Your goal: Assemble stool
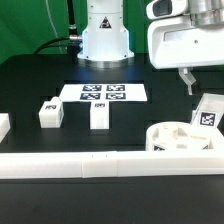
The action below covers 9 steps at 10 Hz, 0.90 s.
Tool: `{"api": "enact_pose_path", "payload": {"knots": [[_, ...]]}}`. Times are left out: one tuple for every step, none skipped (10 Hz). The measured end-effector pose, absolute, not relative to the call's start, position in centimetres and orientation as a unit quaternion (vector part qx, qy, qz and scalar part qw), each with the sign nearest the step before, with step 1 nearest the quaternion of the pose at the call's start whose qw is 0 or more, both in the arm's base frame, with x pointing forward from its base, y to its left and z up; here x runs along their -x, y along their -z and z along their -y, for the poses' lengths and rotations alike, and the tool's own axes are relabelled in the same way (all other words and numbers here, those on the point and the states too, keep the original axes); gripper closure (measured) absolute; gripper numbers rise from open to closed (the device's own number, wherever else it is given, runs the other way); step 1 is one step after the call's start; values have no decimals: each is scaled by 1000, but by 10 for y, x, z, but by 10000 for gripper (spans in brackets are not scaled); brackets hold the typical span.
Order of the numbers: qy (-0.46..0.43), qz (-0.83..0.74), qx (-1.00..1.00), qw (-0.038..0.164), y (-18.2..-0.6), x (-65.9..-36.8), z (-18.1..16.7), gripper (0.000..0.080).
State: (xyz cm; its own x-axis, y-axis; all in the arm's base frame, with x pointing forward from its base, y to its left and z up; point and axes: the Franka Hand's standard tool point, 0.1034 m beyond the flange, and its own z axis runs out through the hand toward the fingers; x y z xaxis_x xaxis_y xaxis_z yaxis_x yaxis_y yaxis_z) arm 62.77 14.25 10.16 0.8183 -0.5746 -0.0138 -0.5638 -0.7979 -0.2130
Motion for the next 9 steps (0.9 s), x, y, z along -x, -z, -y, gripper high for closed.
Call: {"api": "enact_pose_path", "payload": {"knots": [[27, -284, 953, 104, -102, -628, -142, 150], [31, -250, 962, 103, -102, -628, -142, 150], [34, -219, 970, 101, -101, -628, -142, 150], [48, -123, 987, 94, -99, -629, -140, 150], [54, -66, 992, 90, -97, -629, -139, 150], [57, -11, 995, 86, -96, -629, -138, 150], [60, 24, 994, 83, -96, -629, -139, 150], [62, 50, 994, 79, -96, -629, -137, 150], [64, 86, 991, 76, -95, -629, -136, 150]]}}
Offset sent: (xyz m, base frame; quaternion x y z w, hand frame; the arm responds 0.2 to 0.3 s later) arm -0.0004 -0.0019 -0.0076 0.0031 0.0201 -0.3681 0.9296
